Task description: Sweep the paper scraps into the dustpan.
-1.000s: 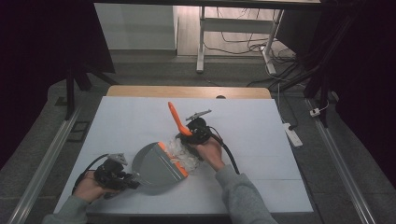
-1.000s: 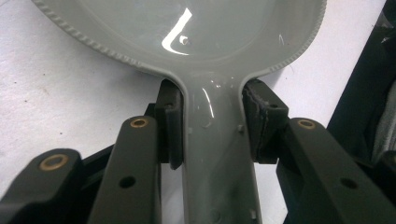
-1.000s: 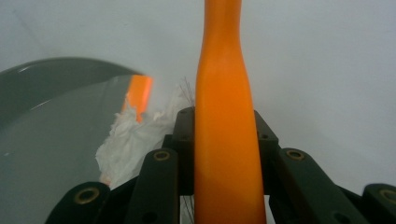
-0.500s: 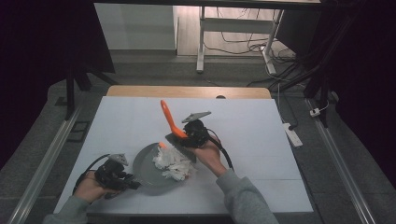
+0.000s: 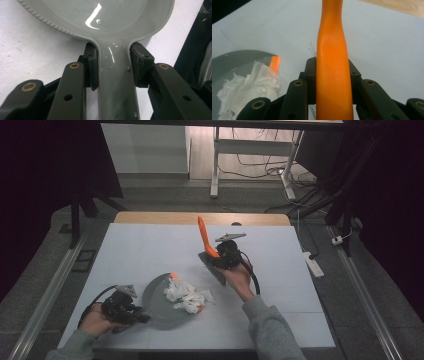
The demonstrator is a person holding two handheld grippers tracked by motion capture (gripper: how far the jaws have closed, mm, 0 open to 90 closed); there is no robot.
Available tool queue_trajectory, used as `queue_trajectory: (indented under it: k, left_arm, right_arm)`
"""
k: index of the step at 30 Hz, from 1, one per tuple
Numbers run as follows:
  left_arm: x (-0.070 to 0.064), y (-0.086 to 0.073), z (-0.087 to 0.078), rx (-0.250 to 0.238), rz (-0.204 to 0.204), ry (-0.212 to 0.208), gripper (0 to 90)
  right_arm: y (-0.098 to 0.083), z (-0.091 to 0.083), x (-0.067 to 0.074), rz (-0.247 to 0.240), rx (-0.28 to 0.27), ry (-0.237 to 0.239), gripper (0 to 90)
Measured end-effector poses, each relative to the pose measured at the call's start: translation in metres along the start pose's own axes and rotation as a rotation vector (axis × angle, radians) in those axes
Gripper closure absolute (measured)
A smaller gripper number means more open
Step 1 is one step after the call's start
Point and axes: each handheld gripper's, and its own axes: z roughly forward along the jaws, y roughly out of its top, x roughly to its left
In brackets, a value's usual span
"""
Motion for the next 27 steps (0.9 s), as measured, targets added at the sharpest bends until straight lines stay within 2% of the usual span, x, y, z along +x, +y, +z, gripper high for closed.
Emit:
queue_trajectory:
  k: [7, 11, 15, 27]
  left_arm:
    - [-0.001, 0.0, 0.0, 0.003, 0.001, 0.0, 61.8]
    - [-0.001, 0.0, 0.0, 0.003, 0.003, -0.002, 61.7]
    - [-0.001, 0.0, 0.0, 0.003, 0.003, -0.001, 61.7]
    - [-0.002, 0.0, 0.001, 0.003, 0.003, -0.003, 61.8]
  right_arm:
    - [-0.013, 0.004, -0.006, 0.02, 0.034, -0.018, 70.6]
    - [-0.023, -0.001, -0.005, 0.042, 0.044, -0.014, 70.6]
    - [-0.032, -0.006, -0.004, 0.043, 0.042, -0.023, 70.6]
    - [-0.036, 0.003, 0.013, 0.024, 0.056, 0.019, 70.7]
